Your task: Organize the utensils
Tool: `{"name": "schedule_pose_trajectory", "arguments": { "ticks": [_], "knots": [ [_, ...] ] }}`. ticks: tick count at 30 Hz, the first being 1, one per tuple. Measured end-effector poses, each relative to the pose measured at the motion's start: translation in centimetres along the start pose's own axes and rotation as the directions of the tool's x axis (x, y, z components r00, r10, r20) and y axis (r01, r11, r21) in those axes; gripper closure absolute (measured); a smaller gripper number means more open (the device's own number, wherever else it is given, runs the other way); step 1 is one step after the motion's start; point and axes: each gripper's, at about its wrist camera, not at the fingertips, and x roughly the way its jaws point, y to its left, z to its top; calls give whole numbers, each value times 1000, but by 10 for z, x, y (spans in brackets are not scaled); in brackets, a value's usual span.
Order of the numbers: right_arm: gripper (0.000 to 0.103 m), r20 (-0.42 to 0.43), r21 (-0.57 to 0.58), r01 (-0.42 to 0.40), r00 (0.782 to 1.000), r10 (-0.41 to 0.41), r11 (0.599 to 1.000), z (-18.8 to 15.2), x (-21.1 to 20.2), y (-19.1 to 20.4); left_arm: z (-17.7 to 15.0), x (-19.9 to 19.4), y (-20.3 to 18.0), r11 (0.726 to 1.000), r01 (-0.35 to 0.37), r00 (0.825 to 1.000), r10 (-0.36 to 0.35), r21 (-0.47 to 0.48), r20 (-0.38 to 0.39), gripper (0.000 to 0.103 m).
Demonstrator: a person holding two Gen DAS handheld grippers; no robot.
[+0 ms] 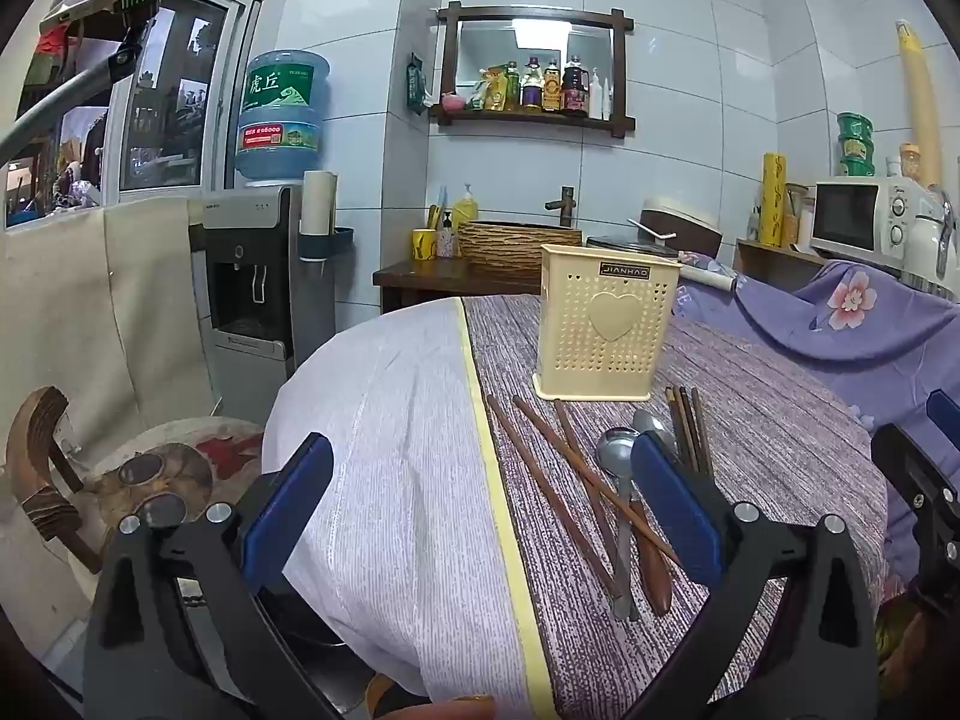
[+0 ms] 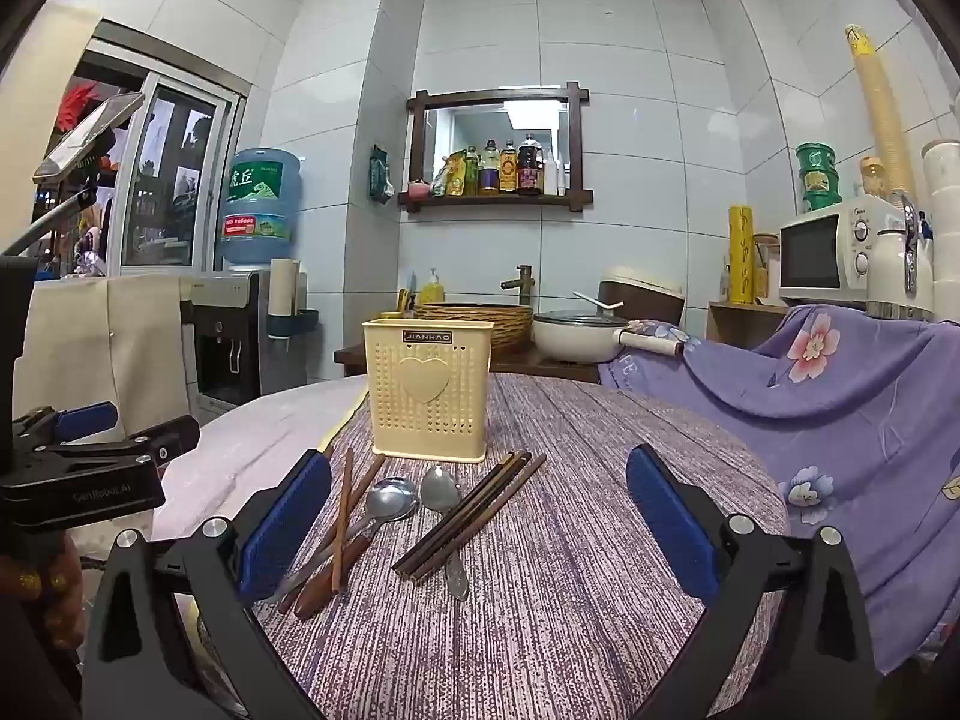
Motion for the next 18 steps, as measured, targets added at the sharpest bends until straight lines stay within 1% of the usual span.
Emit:
{"name": "schedule_pose_trajectory", "arguments": {
  "ticks": [11,16,18],
  "knots": [
    [6,5,8,4,1000,-4,1000,5,-1,-5,-1,-1,0,1000,-3,1000,3,3,5,5],
    [6,3,11,8,1000,-8,1000,-5,2,-2,-7,4,1,1000,0,1000,0,0,1,5],
    [6,4,14,7,1000,-7,1000,-4,1,-2,-10,5,-2,1000,2,1000,-2,0,-2,5]
  ]
}}
